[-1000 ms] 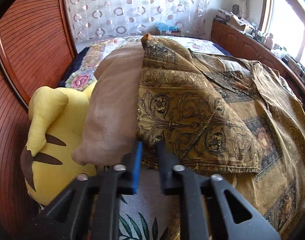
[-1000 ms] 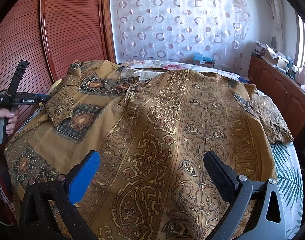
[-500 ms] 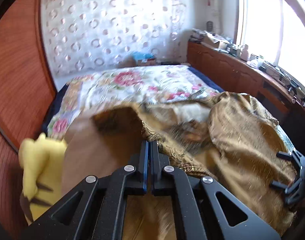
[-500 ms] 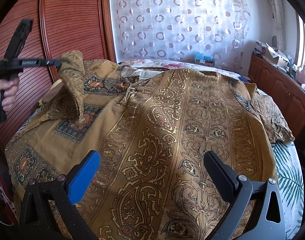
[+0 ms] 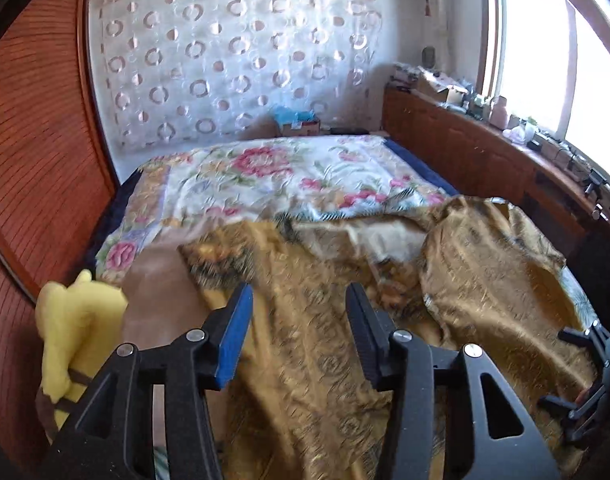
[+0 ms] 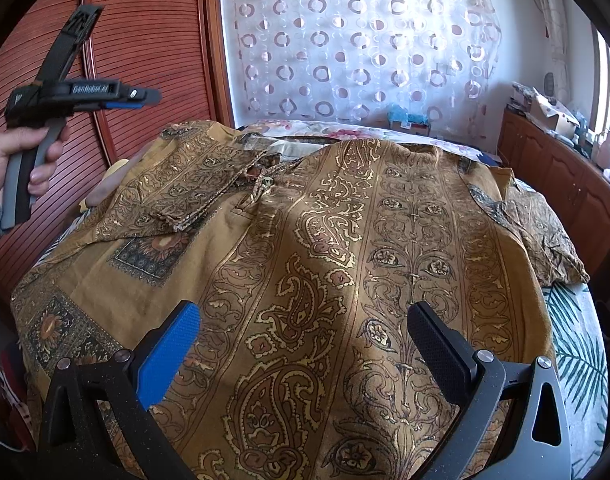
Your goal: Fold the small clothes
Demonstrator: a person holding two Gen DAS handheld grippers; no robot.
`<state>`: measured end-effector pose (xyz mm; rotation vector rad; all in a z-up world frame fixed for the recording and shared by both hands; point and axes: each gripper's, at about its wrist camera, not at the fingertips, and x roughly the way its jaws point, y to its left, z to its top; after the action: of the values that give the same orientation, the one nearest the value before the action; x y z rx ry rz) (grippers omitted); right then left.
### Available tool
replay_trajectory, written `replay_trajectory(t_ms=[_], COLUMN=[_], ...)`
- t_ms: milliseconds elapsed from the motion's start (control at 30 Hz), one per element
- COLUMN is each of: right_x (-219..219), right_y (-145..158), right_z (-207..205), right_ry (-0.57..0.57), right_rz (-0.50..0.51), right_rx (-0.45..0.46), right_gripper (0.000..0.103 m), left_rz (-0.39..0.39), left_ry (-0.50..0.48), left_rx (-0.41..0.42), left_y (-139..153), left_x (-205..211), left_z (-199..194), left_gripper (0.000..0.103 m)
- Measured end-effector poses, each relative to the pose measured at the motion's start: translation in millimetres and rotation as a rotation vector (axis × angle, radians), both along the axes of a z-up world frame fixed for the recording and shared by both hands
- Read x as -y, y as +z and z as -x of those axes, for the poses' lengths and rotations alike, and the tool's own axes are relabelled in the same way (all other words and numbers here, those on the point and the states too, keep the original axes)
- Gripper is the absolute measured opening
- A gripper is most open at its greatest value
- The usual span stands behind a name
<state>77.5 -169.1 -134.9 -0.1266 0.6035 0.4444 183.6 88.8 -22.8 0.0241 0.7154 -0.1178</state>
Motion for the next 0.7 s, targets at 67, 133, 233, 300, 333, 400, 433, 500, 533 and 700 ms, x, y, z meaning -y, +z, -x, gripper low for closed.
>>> replay_trajectory(t_ms=[67,133,233,300,333,400,433,500,533,700], right_x=[0,0,0,0,0,-1,-1,-1,-1,-1], right_y=[0,0,0,0,0,1,0,0,0,1], right_z=[0,0,0,0,0,0,0,0,0,0], right_ry=[0.0,0.0,-0.001,0.0,0.0,0.0,0.0,0.001,0.002,0.003], right_rz=[0.0,0.0,-0.001,0.0,0.001,0.003,0.004,0.004,0.005,0.003], right_rx=[0.001,0.0,0.0,-0.001,-0.002,-0.003,-0.003,-0.004,-0.004,-0.004], right_gripper=[0.103,0.103,0.103,0.103,0.103,0.103,0.103,0.103,0.103,0.103], left_rz=[-0.009,-0.019,-0.012,0.001,0.01,0.017,0.011,-0.009,-0.019,-0.007], left_ry=[0.019,0.032,0.031,0.024,0.019,0.008,0.006,0.009,0.015,0.055], left_rx=[-0.037,-0.062,-0.107,-0.134,-0.144,-0.161,-0.166,-0.171,-0.172,-0.111], left_y=[-16,-29,-50,-61,-65,-71,-74,-75,-75,-54], left_x=[-8,-13,-14,-12,-11,-9,-7,-5,-5,-28], left_z=[6,11,16,15,14,10,8,7,6,12], left_gripper=[0.049,0.049,0.049,0.049,0.048,0.041,0.034,0.017,0.006,0.003])
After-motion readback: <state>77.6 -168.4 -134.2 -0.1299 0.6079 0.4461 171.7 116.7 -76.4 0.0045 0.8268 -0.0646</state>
